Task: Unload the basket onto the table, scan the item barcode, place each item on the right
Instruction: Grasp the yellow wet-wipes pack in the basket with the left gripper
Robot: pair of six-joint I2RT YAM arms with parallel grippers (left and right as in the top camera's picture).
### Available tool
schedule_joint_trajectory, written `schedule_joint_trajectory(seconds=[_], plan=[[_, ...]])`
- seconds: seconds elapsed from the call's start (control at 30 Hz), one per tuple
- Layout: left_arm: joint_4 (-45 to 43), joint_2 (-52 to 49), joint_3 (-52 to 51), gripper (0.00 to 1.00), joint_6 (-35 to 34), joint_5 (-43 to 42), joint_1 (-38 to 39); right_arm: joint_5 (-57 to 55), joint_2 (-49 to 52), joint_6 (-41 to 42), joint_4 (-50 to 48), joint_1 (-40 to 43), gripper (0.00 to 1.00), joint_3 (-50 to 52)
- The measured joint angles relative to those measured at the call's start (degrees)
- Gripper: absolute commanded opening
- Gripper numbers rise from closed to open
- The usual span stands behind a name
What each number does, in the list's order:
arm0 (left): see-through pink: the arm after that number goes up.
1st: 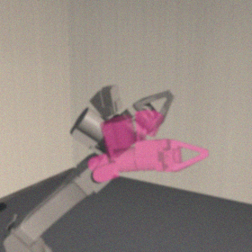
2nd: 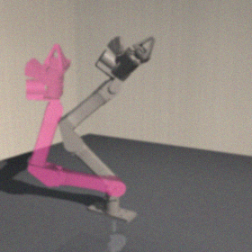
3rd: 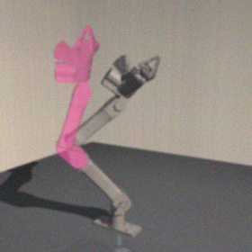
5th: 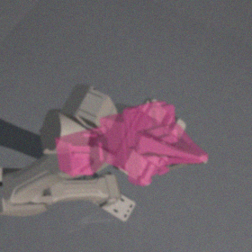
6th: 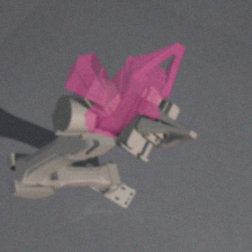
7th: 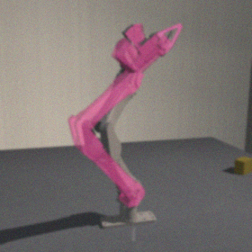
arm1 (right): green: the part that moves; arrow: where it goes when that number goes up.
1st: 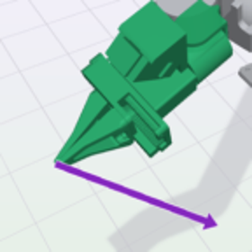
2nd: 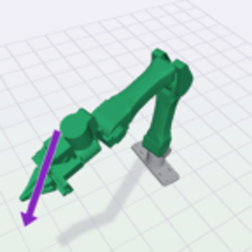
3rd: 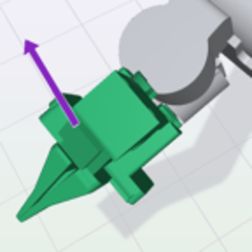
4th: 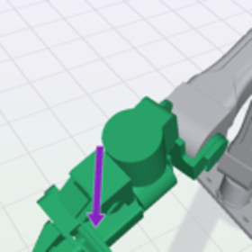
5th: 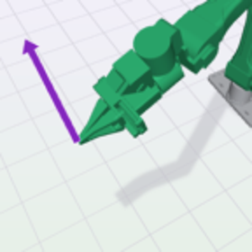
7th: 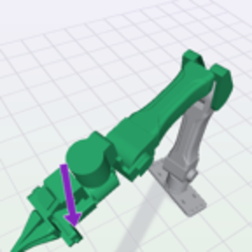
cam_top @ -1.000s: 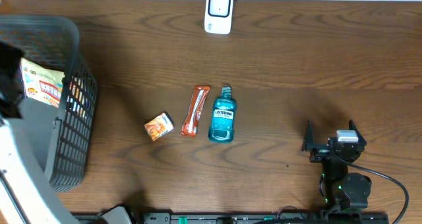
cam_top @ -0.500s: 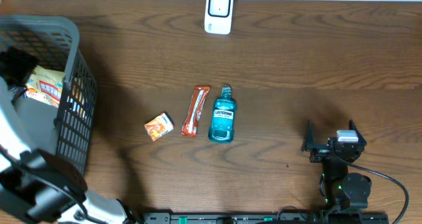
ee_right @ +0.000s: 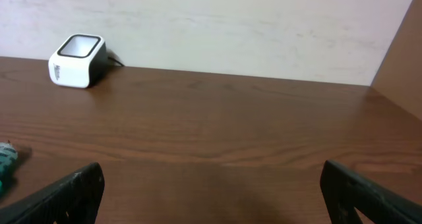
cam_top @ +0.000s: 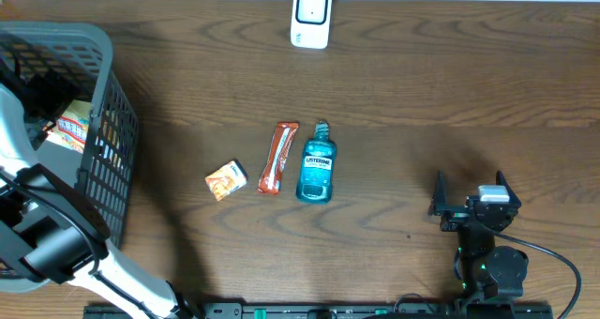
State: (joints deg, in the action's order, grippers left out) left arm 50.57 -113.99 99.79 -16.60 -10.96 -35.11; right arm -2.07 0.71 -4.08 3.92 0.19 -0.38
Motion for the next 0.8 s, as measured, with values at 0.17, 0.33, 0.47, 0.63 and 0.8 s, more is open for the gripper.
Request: schedule_joint_trajectory(seconds=[0.17,0.33,0.47,0.63,0.8], plan=[[-0.1,-0.7,0.0,0.98,0.8,-1.0,0.7,0.0,0.0,0.0,0.0,0.0,0.99,0.0],[0.0,-3.1,0.0,0.98,1.5,-1.2,1.2,0.0,0.0,0.0,0.0,0.0,0.99,0.0],[1.7,-6.3,-0.2,0.43,1.9,-1.1,1.2,0.0,0.0,0.0,0.0,0.0,0.99,0.0],[4.3,-7.4,-0.2,0.07,2.4,1.0,1.0,0.0,0.0,0.0,0.0,0.0,0.99,0.0],[5.6,-6.8,-0.2,0.07,2.1,1.5,0.7,0.0,0.0,0.0,0.0,0.0,0.99,0.0]])
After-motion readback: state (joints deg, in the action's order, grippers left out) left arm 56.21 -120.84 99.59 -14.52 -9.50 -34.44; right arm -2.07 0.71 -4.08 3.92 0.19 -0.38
